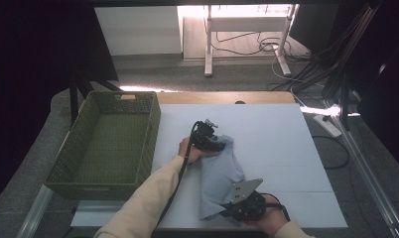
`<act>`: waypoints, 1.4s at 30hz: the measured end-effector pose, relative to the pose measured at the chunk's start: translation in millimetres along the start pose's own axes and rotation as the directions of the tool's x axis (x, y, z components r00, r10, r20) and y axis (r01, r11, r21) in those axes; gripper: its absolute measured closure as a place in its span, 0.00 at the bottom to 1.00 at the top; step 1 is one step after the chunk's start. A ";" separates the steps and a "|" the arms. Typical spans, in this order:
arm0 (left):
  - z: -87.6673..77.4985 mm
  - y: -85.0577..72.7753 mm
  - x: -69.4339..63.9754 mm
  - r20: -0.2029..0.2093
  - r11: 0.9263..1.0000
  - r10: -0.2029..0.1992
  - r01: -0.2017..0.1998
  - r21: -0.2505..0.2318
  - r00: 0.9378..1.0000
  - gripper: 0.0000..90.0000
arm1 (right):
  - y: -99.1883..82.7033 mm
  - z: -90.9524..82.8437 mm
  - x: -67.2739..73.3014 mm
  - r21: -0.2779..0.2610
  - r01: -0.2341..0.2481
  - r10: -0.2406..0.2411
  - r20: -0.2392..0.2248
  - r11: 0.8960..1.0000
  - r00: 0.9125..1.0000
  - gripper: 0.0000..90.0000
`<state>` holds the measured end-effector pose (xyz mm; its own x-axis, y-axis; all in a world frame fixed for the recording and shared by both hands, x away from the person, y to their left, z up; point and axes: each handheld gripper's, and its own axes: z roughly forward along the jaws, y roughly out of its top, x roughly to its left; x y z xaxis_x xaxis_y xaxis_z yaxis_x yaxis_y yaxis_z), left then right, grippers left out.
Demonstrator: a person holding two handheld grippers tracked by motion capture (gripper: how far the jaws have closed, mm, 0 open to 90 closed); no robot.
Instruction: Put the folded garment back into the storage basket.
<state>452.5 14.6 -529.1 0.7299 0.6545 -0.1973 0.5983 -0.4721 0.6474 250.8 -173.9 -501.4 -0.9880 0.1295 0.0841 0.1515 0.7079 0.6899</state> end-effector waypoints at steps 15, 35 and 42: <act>-10.8 0.1 -12.2 0.010 0.995 0.061 -0.060 -0.083 0.998 0.89 | 0.1 -2.8 -0.8 -0.016 0.000 0.000 0.006 1.000 1.000 0.90; -47.2 15.9 -14.7 0.001 0.986 0.060 -0.059 -0.153 0.998 0.89 | 2.4 -12.4 -2.7 -0.088 -0.016 0.021 0.055 0.996 0.998 0.90; -56.5 16.0 -13.2 0.003 0.986 0.055 -0.054 -0.158 0.998 0.90 | 2.9 -16.0 -4.1 -0.124 -0.033 0.042 0.067 0.992 0.997 0.90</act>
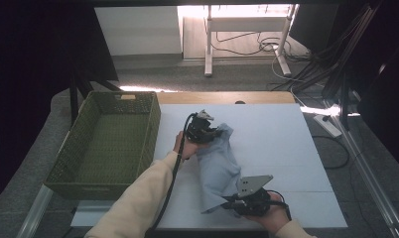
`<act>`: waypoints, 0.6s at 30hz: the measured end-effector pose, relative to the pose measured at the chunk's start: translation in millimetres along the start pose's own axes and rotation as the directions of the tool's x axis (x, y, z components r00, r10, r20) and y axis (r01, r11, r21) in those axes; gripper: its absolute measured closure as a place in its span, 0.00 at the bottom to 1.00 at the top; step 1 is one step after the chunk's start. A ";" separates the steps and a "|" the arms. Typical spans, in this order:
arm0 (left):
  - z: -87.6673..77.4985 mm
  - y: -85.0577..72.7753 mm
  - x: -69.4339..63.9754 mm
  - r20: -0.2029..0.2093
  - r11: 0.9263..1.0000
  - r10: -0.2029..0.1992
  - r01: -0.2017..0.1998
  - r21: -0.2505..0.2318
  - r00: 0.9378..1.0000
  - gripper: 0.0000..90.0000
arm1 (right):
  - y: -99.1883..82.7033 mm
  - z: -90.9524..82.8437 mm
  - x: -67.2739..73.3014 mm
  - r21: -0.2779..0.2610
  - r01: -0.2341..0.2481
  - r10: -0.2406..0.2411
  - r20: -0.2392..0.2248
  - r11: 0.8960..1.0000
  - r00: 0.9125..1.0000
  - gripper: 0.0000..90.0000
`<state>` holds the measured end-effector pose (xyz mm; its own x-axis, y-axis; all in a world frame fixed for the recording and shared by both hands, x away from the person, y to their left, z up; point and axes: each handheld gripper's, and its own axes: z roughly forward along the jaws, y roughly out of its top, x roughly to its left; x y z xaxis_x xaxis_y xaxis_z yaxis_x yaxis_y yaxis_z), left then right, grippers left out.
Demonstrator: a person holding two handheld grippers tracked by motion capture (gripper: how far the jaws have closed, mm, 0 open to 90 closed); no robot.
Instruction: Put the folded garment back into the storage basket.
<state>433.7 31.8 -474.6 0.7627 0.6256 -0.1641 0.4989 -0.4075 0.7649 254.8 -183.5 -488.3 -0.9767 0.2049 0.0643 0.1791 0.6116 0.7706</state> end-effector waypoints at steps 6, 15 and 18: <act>-11.0 3.9 -0.7 0.003 1.000 0.008 -0.008 -0.014 1.000 0.90 | 1.4 -4.7 -2.9 -0.029 -0.009 0.010 0.013 1.000 1.000 0.90; -23.5 11.2 -3.5 0.009 0.999 0.012 -0.011 -0.031 1.000 0.90 | 5.9 -10.6 -5.0 -0.068 -0.016 0.018 0.029 0.998 0.999 0.91; -27.7 13.2 -4.2 0.011 0.999 0.015 -0.015 -0.037 1.000 0.90 | 8.5 -12.0 -5.5 -0.078 -0.013 0.015 0.032 0.997 0.999 0.91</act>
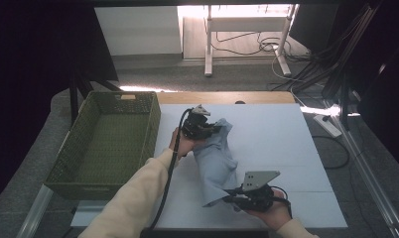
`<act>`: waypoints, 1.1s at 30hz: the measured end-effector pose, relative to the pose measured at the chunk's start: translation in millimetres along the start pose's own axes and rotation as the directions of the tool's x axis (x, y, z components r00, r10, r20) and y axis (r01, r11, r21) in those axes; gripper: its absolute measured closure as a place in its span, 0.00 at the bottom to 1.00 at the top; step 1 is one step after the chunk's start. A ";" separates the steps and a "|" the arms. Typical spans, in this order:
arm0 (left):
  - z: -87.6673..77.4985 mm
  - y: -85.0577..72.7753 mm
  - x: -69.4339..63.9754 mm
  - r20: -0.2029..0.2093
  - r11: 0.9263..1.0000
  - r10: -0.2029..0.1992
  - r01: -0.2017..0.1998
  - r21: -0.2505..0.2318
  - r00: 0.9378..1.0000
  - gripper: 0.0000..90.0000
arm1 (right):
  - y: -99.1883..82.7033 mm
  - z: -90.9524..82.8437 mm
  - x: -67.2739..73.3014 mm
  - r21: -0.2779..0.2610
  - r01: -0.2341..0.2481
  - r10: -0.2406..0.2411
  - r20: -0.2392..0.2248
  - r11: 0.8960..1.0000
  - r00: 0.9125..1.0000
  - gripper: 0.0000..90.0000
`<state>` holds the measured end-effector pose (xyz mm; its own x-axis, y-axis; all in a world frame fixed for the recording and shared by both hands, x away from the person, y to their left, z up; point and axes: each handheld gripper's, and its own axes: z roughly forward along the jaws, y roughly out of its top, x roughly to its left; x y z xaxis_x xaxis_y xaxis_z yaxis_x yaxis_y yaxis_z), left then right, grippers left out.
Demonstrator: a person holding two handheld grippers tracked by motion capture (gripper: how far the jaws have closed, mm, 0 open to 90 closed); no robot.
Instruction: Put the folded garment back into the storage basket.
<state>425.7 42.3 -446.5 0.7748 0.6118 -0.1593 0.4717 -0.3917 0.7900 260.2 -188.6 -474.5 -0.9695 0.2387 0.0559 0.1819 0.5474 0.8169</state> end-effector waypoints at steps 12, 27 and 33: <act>-14.9 8.8 -2.3 0.007 1.000 -0.001 0.002 -0.021 1.000 0.90 | 8.4 0.5 -0.5 -0.031 0.008 -0.008 0.010 0.999 1.000 0.91; -42.8 20.9 -0.4 0.009 0.999 0.008 -0.008 -0.046 1.000 0.90 | 26.4 -0.9 -0.4 -0.078 0.030 -0.028 0.026 0.996 0.999 0.90; -54.7 21.0 4.8 0.005 0.998 0.004 -0.004 -0.056 1.000 0.90 | 32.8 1.9 -3.1 -0.097 0.021 -0.019 0.018 0.995 1.000 0.90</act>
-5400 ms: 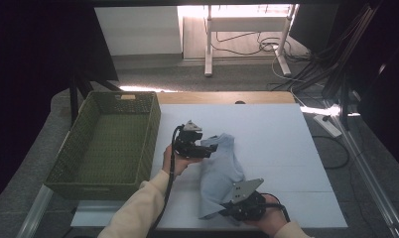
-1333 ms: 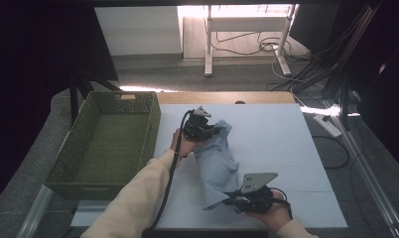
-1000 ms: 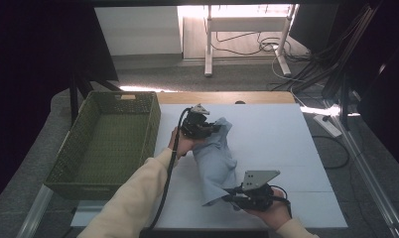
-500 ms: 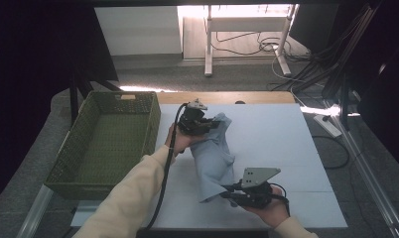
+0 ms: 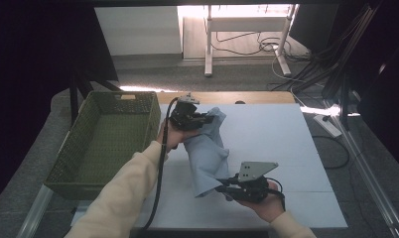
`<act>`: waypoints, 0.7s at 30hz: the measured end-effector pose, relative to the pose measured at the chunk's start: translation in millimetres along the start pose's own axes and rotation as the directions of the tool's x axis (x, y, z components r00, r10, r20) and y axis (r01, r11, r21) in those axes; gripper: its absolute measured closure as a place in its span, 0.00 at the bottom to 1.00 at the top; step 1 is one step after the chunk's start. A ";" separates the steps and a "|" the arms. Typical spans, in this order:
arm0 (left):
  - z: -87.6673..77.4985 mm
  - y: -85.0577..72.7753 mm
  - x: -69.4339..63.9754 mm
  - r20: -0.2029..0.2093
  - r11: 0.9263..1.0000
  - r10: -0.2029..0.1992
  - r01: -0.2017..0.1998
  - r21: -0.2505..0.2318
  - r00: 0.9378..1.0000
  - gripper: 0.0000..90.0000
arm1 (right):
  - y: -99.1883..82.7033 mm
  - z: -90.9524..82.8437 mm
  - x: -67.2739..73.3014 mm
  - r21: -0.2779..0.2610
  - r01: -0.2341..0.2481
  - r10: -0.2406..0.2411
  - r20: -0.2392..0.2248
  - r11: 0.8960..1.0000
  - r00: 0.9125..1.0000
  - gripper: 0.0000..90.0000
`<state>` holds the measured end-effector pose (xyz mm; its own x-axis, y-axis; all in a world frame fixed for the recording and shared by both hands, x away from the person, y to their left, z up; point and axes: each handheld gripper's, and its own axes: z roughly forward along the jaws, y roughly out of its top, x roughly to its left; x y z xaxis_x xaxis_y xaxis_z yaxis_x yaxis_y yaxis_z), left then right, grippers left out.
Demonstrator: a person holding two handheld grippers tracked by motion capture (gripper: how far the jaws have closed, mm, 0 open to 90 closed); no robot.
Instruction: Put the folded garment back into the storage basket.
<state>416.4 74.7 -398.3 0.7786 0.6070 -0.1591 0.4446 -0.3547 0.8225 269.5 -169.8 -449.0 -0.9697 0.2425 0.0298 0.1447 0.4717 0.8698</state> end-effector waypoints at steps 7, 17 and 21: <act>-12.0 2.1 4.8 -0.011 1.000 -0.007 0.007 -0.018 1.000 0.90 | 4.7 5.4 -1.8 -0.008 0.001 -0.001 0.000 1.000 1.000 0.91; -29.5 7.6 12.8 -0.031 0.999 -0.020 0.018 -0.046 0.999 0.90 | 17.4 13.8 -0.7 -0.028 0.026 -0.026 0.002 0.999 1.000 0.91; -36.8 9.2 15.8 -0.039 0.998 -0.022 0.020 -0.052 0.999 0.90 | 21.8 17.7 0.3 -0.032 0.038 -0.037 0.001 0.999 0.999 0.91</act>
<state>416.4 107.2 -373.1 0.7506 0.6421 -0.1556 0.4366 -0.3053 0.8463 275.9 -144.4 -438.7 -0.9742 0.2257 -0.0034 0.1018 0.4528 0.8858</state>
